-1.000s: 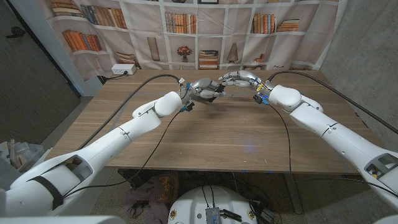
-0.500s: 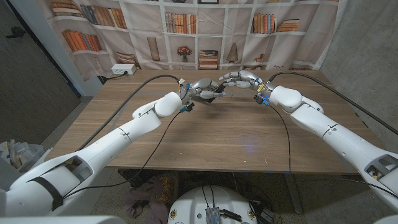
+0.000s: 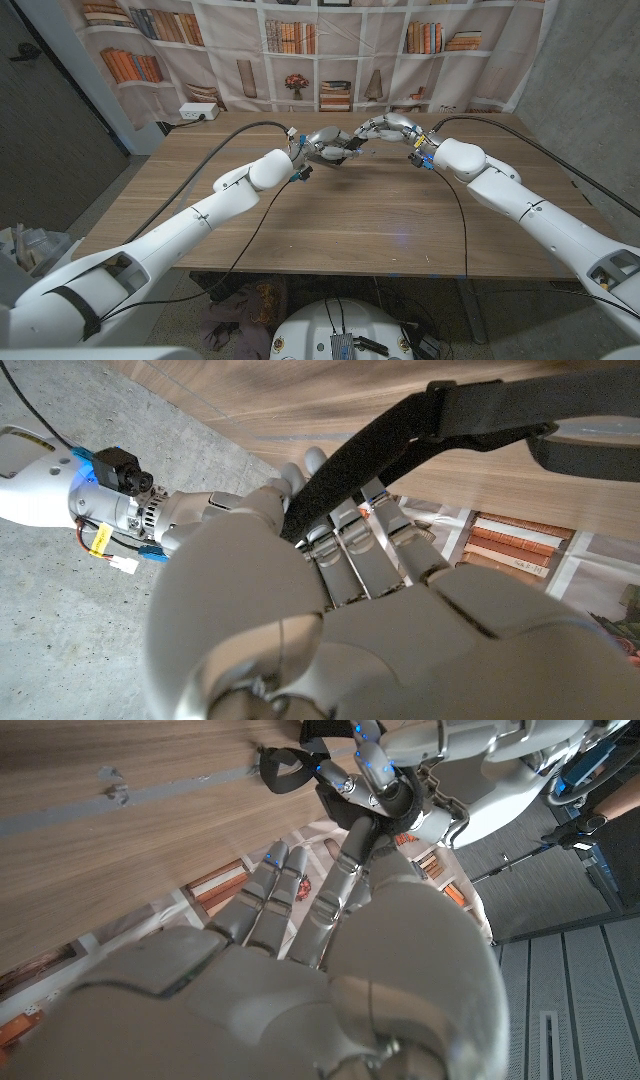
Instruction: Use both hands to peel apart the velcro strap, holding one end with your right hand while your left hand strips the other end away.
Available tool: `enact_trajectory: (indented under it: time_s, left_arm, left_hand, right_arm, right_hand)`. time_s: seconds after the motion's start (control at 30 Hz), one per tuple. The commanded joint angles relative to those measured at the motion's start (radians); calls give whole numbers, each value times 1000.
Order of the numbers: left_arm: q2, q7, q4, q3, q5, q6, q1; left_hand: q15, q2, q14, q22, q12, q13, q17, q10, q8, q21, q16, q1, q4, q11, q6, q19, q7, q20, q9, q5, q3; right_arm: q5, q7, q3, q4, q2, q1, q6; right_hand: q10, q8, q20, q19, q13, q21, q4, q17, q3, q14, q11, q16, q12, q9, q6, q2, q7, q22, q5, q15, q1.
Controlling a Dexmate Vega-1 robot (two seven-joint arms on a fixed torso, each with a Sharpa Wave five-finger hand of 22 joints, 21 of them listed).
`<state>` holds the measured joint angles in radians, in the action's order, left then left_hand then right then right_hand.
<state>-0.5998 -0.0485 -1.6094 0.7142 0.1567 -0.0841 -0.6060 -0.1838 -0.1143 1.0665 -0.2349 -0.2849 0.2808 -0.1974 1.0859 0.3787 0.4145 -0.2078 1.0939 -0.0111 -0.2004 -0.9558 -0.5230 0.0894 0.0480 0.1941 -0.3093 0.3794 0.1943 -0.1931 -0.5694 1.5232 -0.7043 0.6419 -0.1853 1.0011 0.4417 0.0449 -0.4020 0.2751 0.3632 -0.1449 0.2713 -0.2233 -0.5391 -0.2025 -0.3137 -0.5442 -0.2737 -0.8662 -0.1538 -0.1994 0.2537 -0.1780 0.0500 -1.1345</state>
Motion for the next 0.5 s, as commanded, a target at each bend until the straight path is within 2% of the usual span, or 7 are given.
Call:
enact_trajectory:
  time_s: [0.03, 0.37, 0.47, 0.5]
  left_arm:
    - [0, 11, 0, -4, -1, -1, -7]
    - [-4, 18, -1, -9, -2, 7, -11]
    - [-5, 22, -1, -11, -1, 9, -11]
    - [-5, 23, -1, -12, -1, 10, -12]
  left_hand:
    - [-41, -3, 9, -1, -1, 5, -4, 10, 2, 6, -8, -1, -1, -3, -10, 7, -1, 137, 3, -8, -5]
    - [-42, -3, 10, -1, 1, 6, -4, 9, -1, 9, -7, 0, -1, -3, -11, 10, 1, 137, 3, -8, -5]
    - [-41, -3, 10, -1, 2, 6, -3, 10, -1, 9, -6, 0, -2, -3, -12, 10, 2, 137, 3, -8, -6]
    - [-42, -3, 10, -1, 2, 7, -3, 10, -1, 9, -6, 0, -2, -3, -12, 10, 2, 137, 3, -8, -6]
  right_arm:
    - [-23, 32, 1, -11, 10, 4, -17]
    - [-36, 37, -2, -21, 15, 0, -33]
    - [-48, 55, 1, -15, 15, 4, -34]
    - [-50, 57, 1, -14, 14, 5, -33]
  right_hand:
    - [18, 15, 71, -8, 11, 14, -8, 10, 0, -27, -4, -14, -9, -5, -33, -1, 2, 8, -1, 188, -28]
    - [40, 19, 87, -11, 21, 29, -10, 21, -1, -53, -3, -27, -17, 5, -53, 0, 7, 16, 0, 190, -46]
    - [51, 19, 87, -14, 26, 41, -7, 35, 1, -97, -1, -50, -21, 8, -54, -2, 9, 21, -1, 191, -52]
    - [50, 21, 84, -19, 30, 56, -6, 56, 5, -152, 2, -80, -20, 5, -50, 1, 5, 29, -1, 192, -59]
